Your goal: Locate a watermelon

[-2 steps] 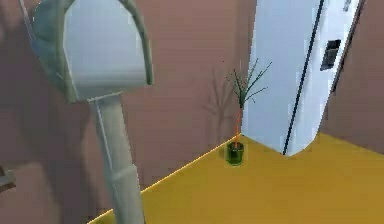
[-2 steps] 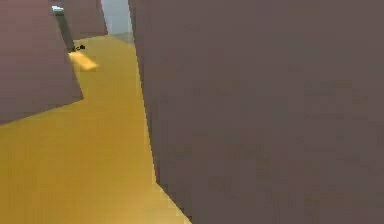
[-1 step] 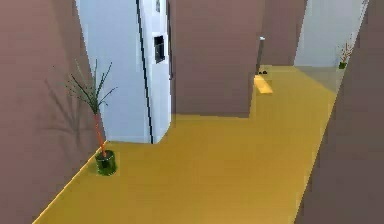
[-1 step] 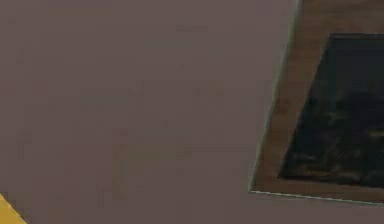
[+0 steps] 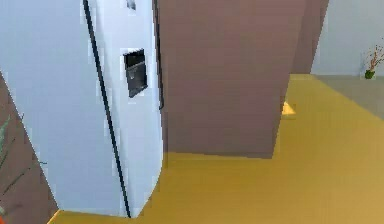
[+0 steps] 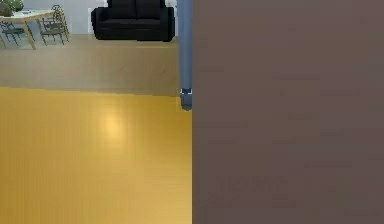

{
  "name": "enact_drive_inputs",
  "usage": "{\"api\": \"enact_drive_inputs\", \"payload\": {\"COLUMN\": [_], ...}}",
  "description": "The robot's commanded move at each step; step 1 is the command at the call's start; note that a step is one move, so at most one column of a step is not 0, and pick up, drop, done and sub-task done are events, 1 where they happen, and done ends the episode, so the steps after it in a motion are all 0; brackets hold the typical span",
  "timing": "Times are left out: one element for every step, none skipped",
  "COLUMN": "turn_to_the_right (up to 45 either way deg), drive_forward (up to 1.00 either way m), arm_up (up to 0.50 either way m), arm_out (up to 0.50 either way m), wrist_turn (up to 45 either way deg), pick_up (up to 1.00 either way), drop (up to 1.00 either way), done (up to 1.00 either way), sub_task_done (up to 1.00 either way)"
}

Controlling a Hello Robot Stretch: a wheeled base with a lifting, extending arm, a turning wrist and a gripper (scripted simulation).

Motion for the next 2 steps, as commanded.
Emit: {"api": "enact_drive_inputs", "payload": {"turn_to_the_right": [6.0, 0.0], "drive_forward": [0.00, 0.35], "arm_up": [0.00, 0.00], "arm_out": [0.00, 0.00], "wrist_turn": [0.0, 0.0], "pick_up": [0.00, 0.00], "drop": [0.00, 0.00], "done": [0.00, 0.00], "sub_task_done": [0.00, 0.00]}}
